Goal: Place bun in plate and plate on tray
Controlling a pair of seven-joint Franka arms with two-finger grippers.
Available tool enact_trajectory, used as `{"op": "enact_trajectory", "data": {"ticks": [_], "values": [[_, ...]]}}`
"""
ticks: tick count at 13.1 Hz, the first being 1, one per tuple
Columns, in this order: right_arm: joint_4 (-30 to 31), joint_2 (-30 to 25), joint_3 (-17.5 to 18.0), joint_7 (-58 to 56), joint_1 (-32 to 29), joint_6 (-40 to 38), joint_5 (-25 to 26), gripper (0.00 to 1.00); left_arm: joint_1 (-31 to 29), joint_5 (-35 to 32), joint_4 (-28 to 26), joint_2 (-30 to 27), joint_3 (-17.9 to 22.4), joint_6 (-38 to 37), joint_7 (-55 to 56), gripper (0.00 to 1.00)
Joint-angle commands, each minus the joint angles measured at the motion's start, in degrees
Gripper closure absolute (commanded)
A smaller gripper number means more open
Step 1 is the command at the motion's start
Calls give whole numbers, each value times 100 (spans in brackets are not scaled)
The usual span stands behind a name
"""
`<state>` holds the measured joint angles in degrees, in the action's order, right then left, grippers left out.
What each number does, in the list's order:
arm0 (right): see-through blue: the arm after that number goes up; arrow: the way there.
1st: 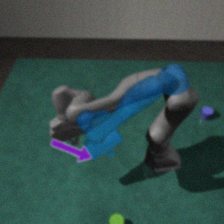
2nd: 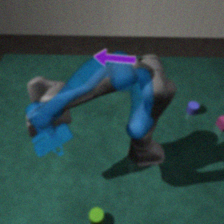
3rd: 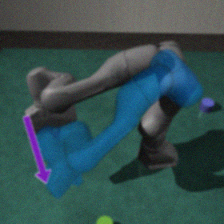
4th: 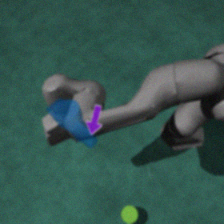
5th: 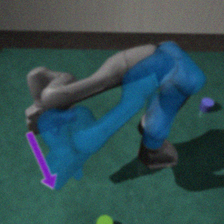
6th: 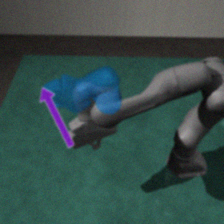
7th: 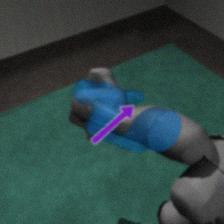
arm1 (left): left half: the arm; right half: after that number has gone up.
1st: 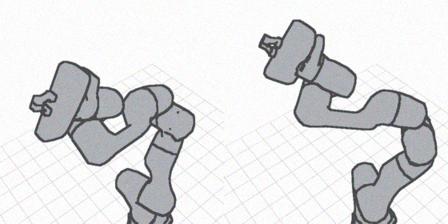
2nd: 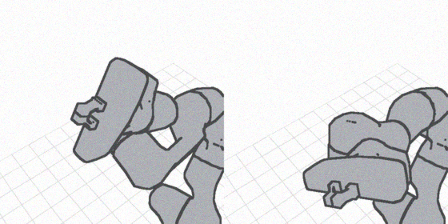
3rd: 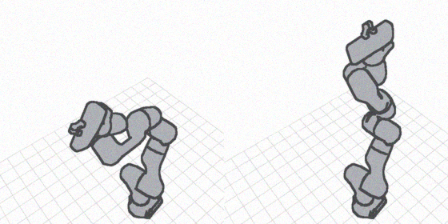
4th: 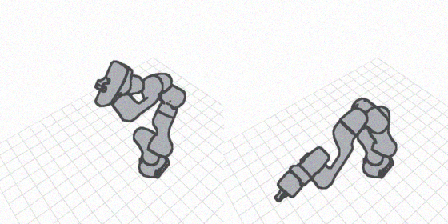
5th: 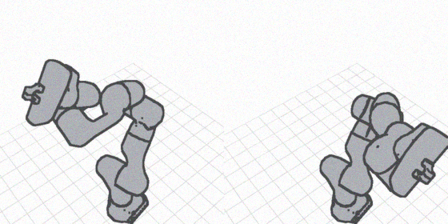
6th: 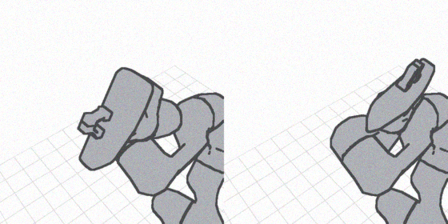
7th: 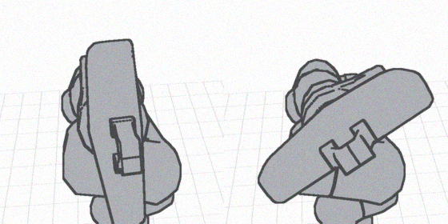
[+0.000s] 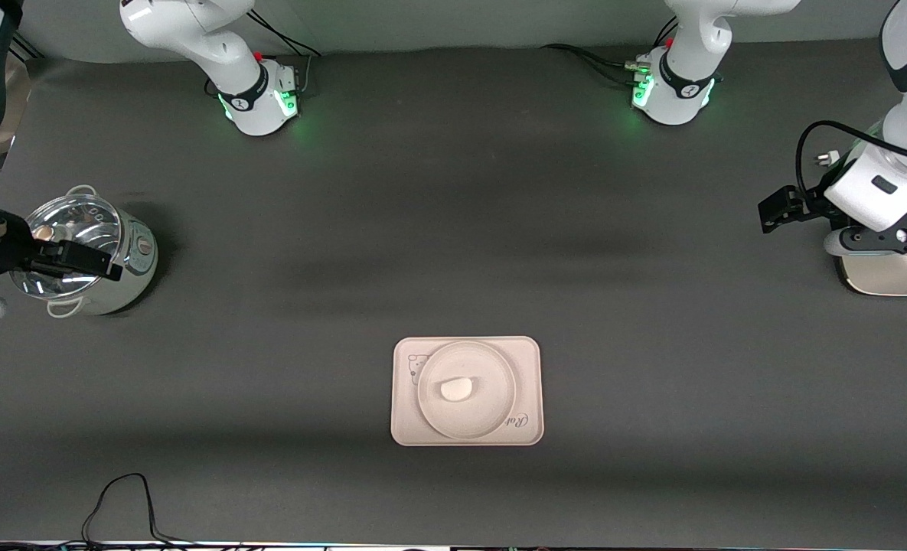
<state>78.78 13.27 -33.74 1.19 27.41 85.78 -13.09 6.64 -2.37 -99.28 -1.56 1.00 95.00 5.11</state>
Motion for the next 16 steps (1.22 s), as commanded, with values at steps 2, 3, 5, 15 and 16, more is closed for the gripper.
{"op": "enact_trajectory", "data": {"ticks": [2, 3, 5, 15, 16], "values": [[1285, -894, 7, 4, 177, 885, 210, 0, -5, 44, 40, -29, -12, -87, 51, 0], [1489, -1035, -1, -5, 195, 1036, 236, 0, -5, 44, 40, -20, -21, -87, 43, 0], [1613, -1107, 77, 82, 195, 1055, 508, 0, 4, 35, 40, -29, -12, -96, 43, 0], [2053, -1353, 2530, 303, -1818, 1310, 1290, 0, -5, 35, 40, -20, -12, -78, 43, 0], [2097, -1414, 2530, 303, -1800, 1310, 1474, 0, -5, 27, 40, -20, -21, -78, 43, 0]]}}
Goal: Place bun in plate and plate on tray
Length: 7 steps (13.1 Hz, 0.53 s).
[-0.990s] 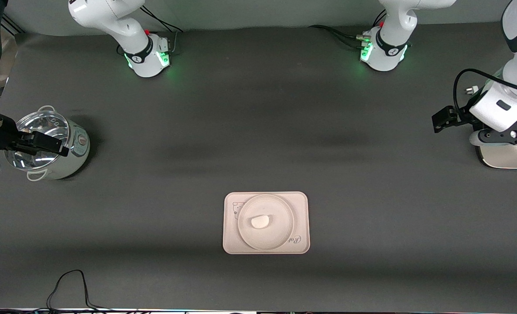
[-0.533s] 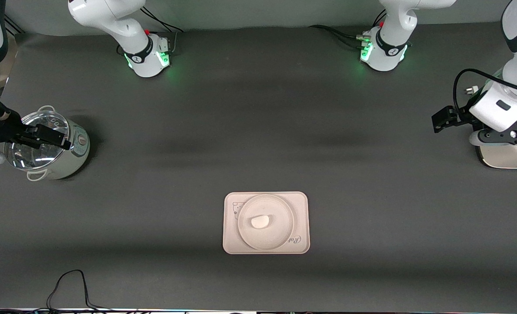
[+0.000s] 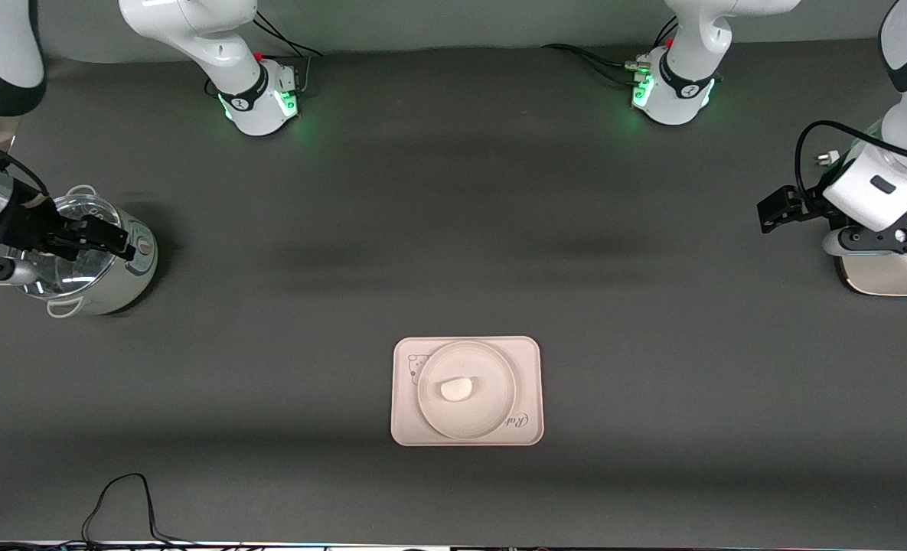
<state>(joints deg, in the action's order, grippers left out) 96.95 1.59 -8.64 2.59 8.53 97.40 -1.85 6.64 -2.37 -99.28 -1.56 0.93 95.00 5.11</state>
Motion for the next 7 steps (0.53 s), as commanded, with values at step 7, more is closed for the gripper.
{"op": "enact_trajectory", "data": {"ticks": [7], "values": [[395, -458, -23, 189, 219, 104, 55, 0, 4, 26, 40, -11, -14, -87, 43, 0]]}}
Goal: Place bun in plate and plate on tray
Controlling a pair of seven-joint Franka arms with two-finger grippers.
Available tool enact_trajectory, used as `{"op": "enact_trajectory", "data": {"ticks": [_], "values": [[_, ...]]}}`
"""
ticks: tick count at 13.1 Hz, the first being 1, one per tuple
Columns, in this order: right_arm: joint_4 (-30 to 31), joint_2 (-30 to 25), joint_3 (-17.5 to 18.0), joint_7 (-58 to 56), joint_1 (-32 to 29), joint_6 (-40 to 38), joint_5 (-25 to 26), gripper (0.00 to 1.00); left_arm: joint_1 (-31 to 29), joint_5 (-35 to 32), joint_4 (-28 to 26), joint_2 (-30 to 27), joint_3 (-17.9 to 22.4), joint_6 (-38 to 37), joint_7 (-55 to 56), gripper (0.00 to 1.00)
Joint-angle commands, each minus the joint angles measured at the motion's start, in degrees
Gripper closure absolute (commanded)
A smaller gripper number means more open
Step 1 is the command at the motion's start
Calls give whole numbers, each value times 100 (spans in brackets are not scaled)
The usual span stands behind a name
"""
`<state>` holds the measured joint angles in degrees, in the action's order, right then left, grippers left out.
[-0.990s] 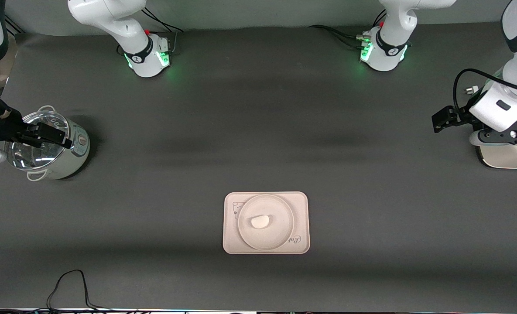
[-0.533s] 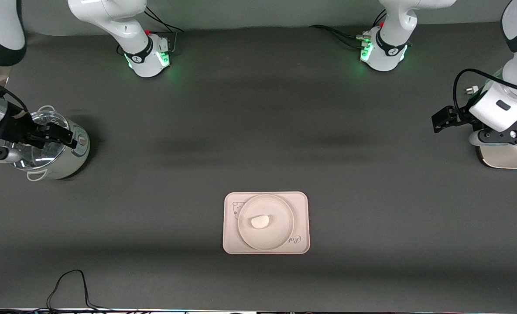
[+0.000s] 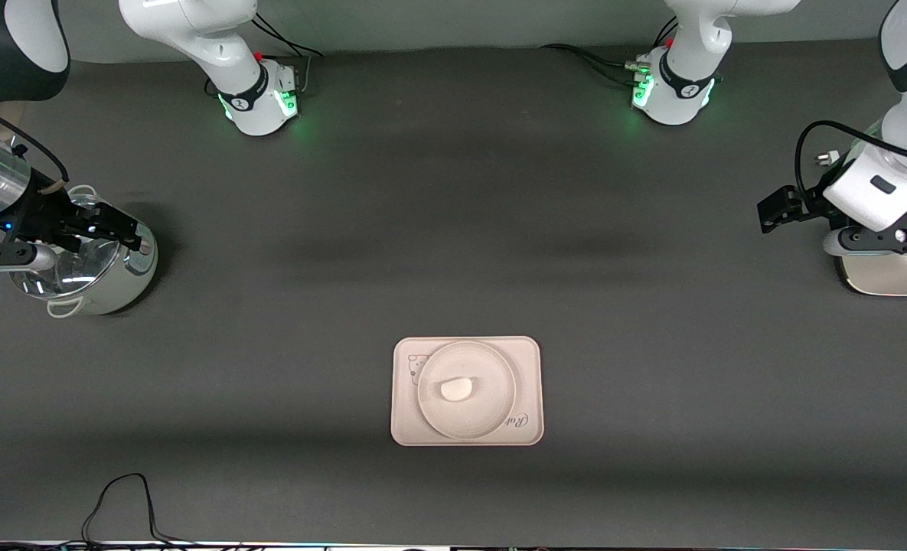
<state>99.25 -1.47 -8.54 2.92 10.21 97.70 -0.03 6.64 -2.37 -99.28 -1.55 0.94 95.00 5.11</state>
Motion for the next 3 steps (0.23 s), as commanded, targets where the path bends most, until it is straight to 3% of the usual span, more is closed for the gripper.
{"op": "enact_trajectory", "data": {"ticks": [1, 3], "values": [[165, -152, -33, 226, 60, 73, -189, 0, 4, 26, 41, -12, -6, -87, 43, 0], [157, -152, -16, 245, 77, 73, -199, 0, 4, 18, 41, -3, -15, -87, 34, 0]]}}
